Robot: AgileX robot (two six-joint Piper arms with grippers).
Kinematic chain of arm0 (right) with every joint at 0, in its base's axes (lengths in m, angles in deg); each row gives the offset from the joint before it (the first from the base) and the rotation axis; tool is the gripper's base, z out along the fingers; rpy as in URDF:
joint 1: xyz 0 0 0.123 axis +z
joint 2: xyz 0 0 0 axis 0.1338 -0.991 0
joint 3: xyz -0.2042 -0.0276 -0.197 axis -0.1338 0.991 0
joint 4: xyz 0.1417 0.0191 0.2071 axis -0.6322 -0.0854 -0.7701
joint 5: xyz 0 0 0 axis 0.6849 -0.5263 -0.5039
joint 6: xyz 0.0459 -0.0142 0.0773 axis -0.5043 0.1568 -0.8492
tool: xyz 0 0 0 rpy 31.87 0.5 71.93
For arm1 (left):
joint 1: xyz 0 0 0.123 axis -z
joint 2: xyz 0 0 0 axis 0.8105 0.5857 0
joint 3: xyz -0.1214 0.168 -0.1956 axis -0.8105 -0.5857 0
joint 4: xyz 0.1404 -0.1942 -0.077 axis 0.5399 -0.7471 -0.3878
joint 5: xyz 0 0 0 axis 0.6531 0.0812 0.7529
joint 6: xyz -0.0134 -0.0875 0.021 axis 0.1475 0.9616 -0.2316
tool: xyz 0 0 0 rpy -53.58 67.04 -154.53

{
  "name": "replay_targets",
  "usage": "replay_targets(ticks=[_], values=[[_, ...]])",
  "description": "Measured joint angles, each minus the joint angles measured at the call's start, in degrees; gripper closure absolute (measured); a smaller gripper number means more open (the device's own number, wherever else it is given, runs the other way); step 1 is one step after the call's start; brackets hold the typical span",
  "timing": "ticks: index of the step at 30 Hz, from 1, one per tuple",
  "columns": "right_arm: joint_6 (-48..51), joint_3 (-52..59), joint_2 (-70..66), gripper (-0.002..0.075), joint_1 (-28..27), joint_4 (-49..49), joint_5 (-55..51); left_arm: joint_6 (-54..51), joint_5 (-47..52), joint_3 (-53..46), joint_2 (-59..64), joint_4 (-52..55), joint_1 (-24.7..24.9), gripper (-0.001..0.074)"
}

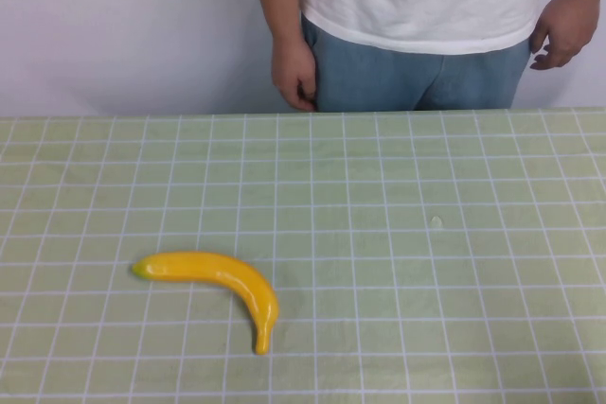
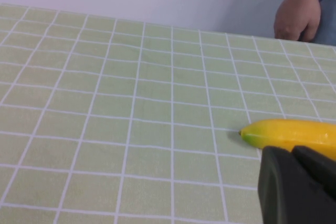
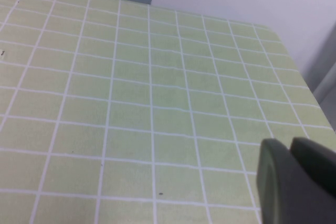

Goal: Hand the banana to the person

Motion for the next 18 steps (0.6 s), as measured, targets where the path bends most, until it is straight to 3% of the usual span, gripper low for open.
replay_targets(ticks=[9, 18], values=[[0.0, 0.0, 0.0, 0.0734, 0.0, 0.0, 0.0, 0.0, -1.09, -0.1, 0.0, -0.11, 0.0, 0.0735], [0.0, 0.0, 0.0, 0.0734, 0.0, 0.0, 0.0, 0.93, -17.63, -0.1, 0.0, -0.2, 0.0, 0.0735]])
